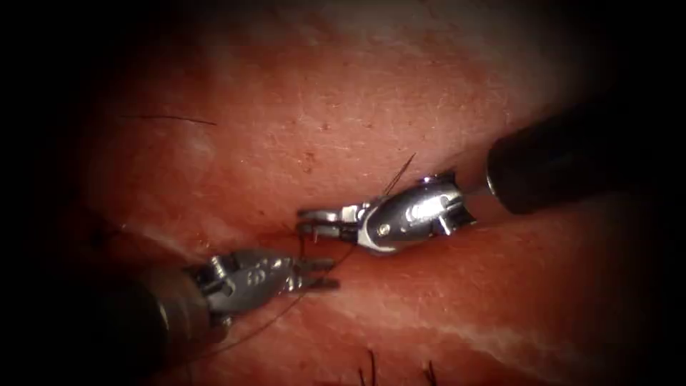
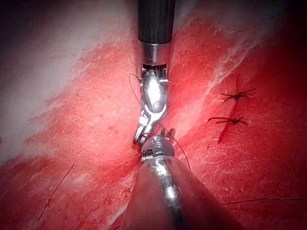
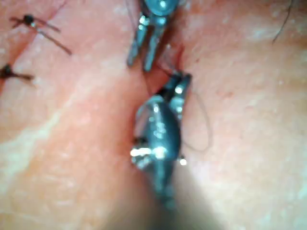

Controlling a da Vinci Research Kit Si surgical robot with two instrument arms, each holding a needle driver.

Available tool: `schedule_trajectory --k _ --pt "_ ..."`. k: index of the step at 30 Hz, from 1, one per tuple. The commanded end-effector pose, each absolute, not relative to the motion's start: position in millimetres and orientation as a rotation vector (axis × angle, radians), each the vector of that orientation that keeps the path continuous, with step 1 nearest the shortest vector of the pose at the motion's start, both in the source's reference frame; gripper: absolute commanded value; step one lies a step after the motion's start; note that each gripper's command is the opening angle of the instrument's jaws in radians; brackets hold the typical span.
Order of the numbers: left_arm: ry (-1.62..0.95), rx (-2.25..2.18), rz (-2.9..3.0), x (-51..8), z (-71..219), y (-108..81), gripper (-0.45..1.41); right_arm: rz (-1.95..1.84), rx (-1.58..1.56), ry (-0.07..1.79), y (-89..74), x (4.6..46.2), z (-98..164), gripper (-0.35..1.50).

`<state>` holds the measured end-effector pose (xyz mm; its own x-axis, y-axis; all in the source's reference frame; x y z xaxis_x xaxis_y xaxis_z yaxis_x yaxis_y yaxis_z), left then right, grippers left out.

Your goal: Wound Closure

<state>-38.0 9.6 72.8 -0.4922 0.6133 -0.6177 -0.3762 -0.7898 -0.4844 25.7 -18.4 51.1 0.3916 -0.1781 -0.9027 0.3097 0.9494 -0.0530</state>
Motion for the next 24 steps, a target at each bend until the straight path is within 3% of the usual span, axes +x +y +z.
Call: schedule_trajectory --k 1,24 --pt "-0.389 -1.099 2.271 -38.7 73.5 9.0 -0.18 -0.314 0.139 1.129 -19.6 25.9 51.4 -0.35" --pt "-0.39 -1.1 2.27 -38.6 73.5 9.1 -0.13 -0.316 -0.001 1.187 -16.2 26.3 46.1 -0.35"
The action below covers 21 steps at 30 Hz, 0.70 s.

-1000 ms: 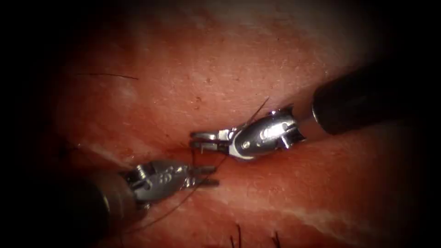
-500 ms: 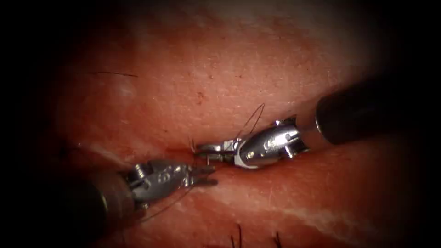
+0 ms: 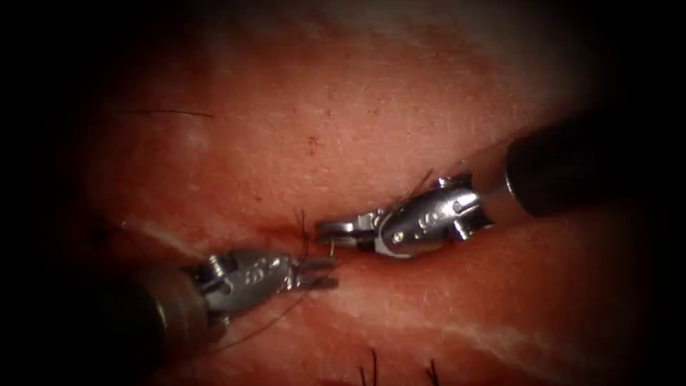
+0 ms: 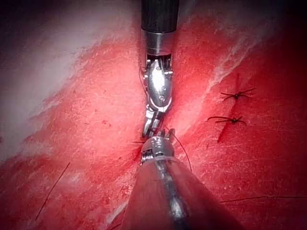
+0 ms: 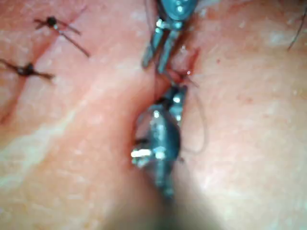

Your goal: Wound Closure

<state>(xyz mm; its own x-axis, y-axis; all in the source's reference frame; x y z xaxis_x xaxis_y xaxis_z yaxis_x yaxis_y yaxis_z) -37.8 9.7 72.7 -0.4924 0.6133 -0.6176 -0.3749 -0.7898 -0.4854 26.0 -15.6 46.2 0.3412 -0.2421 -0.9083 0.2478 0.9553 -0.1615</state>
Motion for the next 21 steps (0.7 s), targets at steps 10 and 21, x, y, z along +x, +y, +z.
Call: schedule_trajectory --k 10,21 --pt "-0.39 -1.1 2.27 -38.6 73.5 9.1 -0.11 -0.291 -0.041 1.232 -13.9 26.2 43.4 -0.35" --pt "-0.39 -1.099 2.27 -38.6 73.5 9.2 -0.1 -0.289 -0.055 1.244 -13.7 26.8 43.8 -0.35"
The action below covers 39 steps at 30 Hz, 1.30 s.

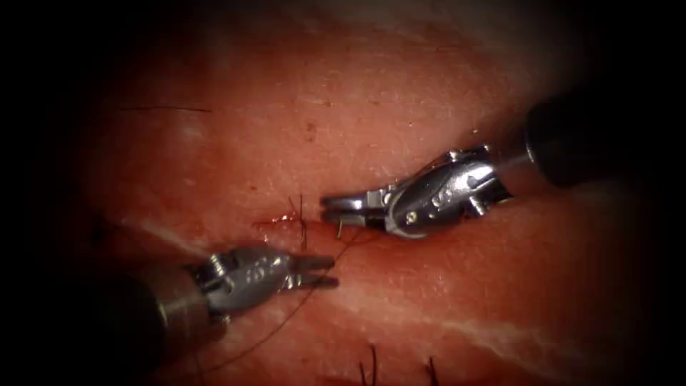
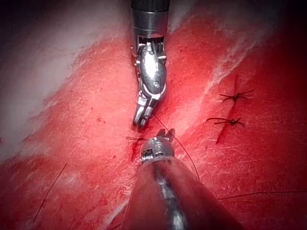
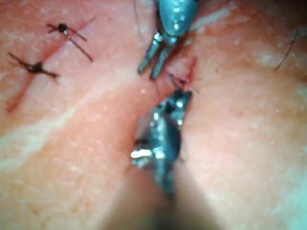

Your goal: Wound Closure

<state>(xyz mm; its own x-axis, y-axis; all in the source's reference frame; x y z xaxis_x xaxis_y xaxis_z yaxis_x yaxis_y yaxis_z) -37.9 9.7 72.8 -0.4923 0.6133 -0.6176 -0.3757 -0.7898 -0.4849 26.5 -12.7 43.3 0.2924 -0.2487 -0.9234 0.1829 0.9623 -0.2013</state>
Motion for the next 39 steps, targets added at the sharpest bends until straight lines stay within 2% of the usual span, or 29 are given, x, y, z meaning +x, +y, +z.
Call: schedule_trajectory --k 1,6,11,39 --pt "-0.39 -1.099 2.27 -38.7 73.5 9.2 -0.1 -0.289 -0.055 1.244 -13.6 26.8 43.8 -0.35" --pt "-0.389 -1.099 2.269 -38.7 73.5 9.2 -0.1 -0.254 -0.032 1.246 -13.2 26.8 43.7 -0.35" --pt "-0.389 -1.097 2.268 -38.9 73.6 9.4 -0.01 -0.252 -0.001 1.255 -12.2 26.7 42.7 -0.35" --pt "-0.36 -1.093 2.279 -39.1 74.7 10.3 -0.05 -0.359 0.217 1.23 -6.8 28.7 40.5 -0.35"
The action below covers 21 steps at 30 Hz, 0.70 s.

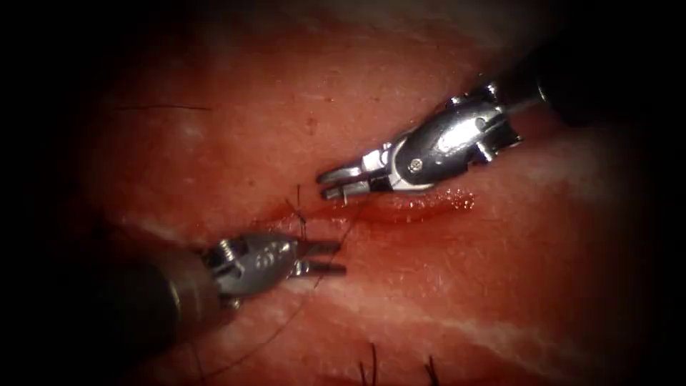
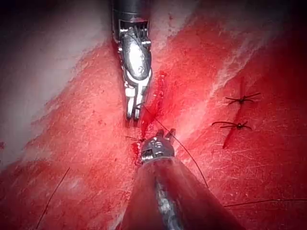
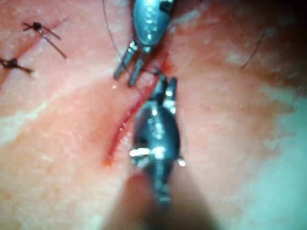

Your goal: Wound Closure

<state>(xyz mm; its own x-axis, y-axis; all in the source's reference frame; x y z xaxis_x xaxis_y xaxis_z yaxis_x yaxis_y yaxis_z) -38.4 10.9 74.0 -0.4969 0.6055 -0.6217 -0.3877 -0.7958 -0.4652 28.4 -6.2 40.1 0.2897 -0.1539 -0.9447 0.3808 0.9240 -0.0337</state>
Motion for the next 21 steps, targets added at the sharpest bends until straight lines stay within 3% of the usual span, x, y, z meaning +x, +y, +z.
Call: schedule_trajectory --k 1,21 --pt "-0.36 -1.093 2.28 -39.1 74.7 10.3 -0.05 -0.358 0.218 1.231 -6.7 28.7 40.4 -0.35" --pt "-0.359 -1.094 2.282 -38.7 74.8 10.0 -0.06 -0.229 0.257 1.248 -5.8 28.8 40.2 -0.35"
